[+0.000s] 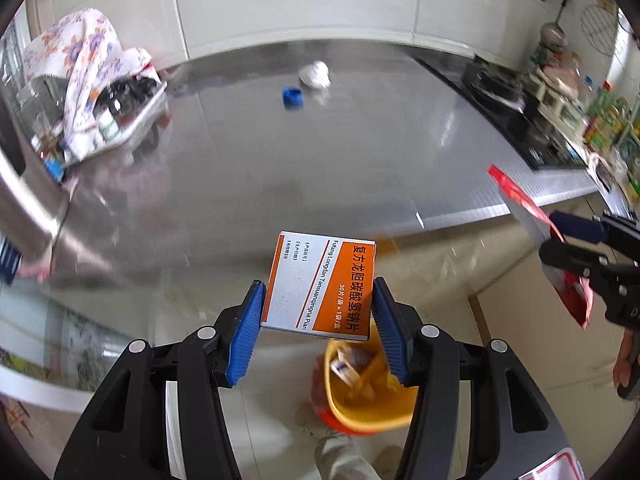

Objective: Collect trash
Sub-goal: 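Carry the box and red bag over the yellow bin and open both tools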

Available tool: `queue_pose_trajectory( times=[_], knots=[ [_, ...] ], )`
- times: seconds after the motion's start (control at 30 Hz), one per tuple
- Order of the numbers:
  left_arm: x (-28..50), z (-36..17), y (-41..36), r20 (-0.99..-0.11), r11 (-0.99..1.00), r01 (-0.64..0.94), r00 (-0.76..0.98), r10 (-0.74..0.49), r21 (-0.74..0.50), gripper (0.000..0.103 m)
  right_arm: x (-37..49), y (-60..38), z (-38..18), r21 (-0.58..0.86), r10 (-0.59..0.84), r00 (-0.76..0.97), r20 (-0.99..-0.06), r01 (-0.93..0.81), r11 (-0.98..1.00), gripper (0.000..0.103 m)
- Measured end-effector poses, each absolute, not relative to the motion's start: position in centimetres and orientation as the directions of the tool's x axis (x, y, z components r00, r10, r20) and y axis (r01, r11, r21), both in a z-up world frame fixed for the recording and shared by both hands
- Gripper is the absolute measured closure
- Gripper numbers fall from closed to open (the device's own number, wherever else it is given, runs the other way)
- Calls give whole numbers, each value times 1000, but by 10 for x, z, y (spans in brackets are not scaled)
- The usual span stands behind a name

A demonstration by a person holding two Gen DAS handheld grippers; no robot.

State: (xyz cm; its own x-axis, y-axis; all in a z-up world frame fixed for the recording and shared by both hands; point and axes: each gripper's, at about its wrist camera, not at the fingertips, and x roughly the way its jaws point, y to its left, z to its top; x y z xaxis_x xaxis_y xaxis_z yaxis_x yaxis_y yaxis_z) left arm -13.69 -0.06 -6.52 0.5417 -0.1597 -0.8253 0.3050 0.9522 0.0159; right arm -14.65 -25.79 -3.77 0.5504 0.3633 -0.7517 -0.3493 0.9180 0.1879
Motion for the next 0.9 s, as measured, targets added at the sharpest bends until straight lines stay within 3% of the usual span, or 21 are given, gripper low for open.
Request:
queue_pose_trajectory(
  times=[0.33,0.9],
  knots=[
    [-199,-117,-11,-908,926,377,398,-132,31,50,-203,-258,-79,226,365,462,-808,-329,917,57],
    [-200,-225,-11,-972,814,581,194,-133,5,49,-206,-236,-182,187,259,291,-921,-252,949,57]
  ],
)
